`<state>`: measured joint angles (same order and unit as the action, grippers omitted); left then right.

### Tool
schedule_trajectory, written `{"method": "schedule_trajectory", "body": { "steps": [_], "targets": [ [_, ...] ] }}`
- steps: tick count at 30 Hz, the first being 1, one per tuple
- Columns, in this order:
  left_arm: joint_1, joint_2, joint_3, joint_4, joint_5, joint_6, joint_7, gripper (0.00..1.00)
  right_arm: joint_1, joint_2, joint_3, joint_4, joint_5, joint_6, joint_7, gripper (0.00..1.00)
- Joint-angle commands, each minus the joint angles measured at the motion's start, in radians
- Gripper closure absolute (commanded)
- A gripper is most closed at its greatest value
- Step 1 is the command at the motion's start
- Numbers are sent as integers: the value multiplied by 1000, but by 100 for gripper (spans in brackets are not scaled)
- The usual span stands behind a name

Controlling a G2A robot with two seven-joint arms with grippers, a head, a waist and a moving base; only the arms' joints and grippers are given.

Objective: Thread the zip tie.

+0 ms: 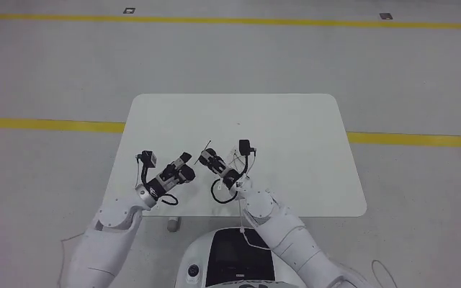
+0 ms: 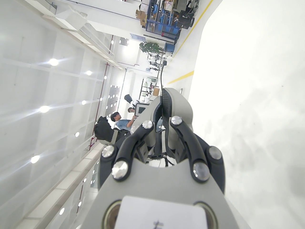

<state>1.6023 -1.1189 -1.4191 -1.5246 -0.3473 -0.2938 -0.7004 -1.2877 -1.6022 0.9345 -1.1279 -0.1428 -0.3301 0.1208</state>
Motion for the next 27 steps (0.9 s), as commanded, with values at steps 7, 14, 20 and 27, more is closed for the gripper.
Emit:
{"method": "schedule_trajectory", "body": {
  "steps": [7,14,20,27],
  "targets": [
    [-2,-1,10,0,7,4,18,0,-8,0,0,-14,6,6,-1,100],
    [-23,-3,43,20,-34,-1,-5,0,-41,0,-5,-40,-3,-10,-73,100],
    [-26,-4,46,21,-48,-9,-12,0,-44,0,-7,-39,-15,-10,-88,100],
    [-32,-4,60,26,-44,-2,5,0,-54,2,-5,-56,-24,5,-95,100]
  ]
}}
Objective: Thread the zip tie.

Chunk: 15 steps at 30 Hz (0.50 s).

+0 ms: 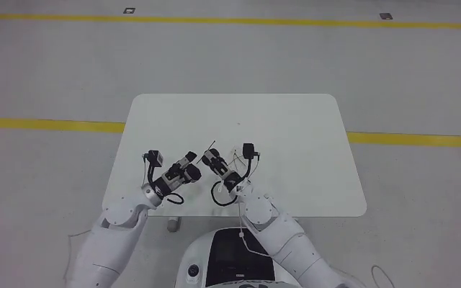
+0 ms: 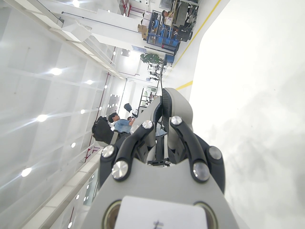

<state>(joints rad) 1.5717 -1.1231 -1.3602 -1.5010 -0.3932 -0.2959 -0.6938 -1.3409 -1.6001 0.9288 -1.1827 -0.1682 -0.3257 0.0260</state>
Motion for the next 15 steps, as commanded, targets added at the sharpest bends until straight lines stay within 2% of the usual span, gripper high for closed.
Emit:
{"method": "schedule_trajectory", "body": {
  "steps": [1,7,10,15],
  "targets": [
    [-3,1,1,4,9,-5,2,0,-1,0,1,-3,-6,5,-11,100],
    [-3,1,1,4,9,-5,2,0,-1,0,1,-3,-6,5,-11,100],
    [-6,1,9,-1,17,0,20,0,-6,1,-2,-11,-25,24,-18,100],
    [-5,3,13,-1,13,-17,8,0,-14,1,-6,-7,-28,42,-19,100]
  ]
}}
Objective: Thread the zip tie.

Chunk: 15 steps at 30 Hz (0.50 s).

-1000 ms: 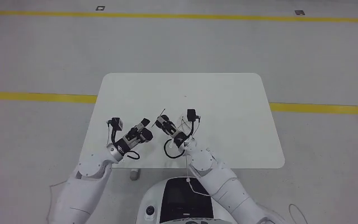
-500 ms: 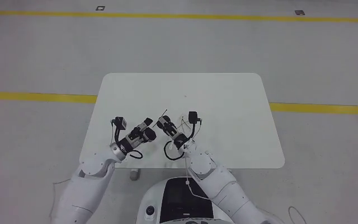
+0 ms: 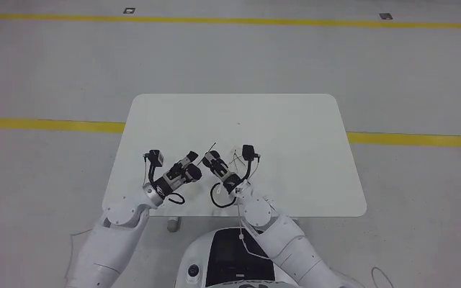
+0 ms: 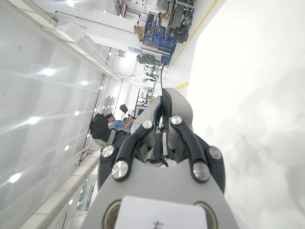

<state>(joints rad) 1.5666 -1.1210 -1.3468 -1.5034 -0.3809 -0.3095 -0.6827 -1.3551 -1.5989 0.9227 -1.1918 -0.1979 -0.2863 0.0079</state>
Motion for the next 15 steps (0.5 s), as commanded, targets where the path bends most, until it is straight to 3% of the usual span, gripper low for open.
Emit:
{"method": "schedule_trajectory", "body": {
  "steps": [1,13,14,15],
  "targets": [
    [0,0,0,1,0,-3,-3,0,0,0,1,2,1,4,-3,100],
    [-1,1,6,0,7,-7,24,0,-24,7,10,-34,-21,4,1,100],
    [-1,2,6,1,6,-8,23,1,-28,9,11,-39,-23,1,3,100],
    [-1,2,6,2,4,-9,22,11,-31,10,13,-44,-25,-1,5,100]
  ]
}}
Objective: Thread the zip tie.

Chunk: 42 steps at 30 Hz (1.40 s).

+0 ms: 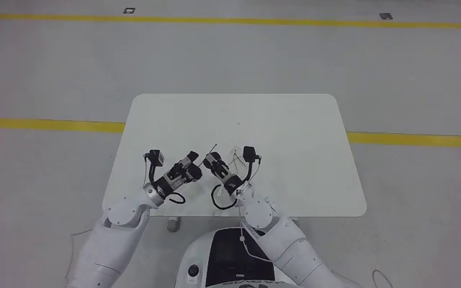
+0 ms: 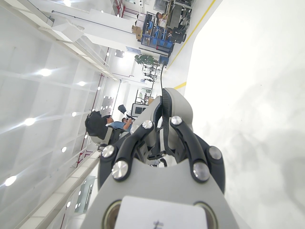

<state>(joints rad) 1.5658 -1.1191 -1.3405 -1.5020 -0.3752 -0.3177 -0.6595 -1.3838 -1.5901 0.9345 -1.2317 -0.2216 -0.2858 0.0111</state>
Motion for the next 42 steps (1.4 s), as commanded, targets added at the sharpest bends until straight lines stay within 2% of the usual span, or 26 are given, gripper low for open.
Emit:
{"method": "schedule_trajectory", "body": {
  "steps": [1,2,3,4,6,7,8,18,24,33,37,42],
  "targets": [
    [0,1,0,2,-4,-3,-1,15,-7,3,3,-9,-5,-4,3,100],
    [0,1,0,3,-6,-4,-2,16,-10,4,4,-13,-6,-4,5,100],
    [0,2,1,4,-7,-5,-3,31,-13,4,5,-17,-7,-4,6,100],
    [-1,2,1,6,-8,-6,-4,42,-15,5,6,-19,-7,-4,7,100],
    [-4,3,4,11,-7,-7,-7,43,-19,6,8,-24,-9,-4,8,100],
    [-5,3,5,12,-7,-7,-9,49,-20,7,8,-25,-8,-4,8,100],
    [-6,3,7,14,-7,-8,-11,51,-21,7,8,-25,-8,-5,7,100],
    [-21,6,23,33,-2,-6,-20,55,-17,7,7,-15,4,-13,-4,100],
    [-25,8,29,37,-3,-7,-22,64,-8,6,4,-3,8,-12,-6,100],
    [-29,11,34,41,-3,-8,-18,69,-6,6,4,1,9,-15,-15,100],
    [-30,13,36,43,-2,-7,-15,76,-7,7,3,0,8,-14,-15,100],
    [-33,15,41,44,2,-5,-14,77,-8,7,4,-1,13,-17,-15,100]
  ]
}}
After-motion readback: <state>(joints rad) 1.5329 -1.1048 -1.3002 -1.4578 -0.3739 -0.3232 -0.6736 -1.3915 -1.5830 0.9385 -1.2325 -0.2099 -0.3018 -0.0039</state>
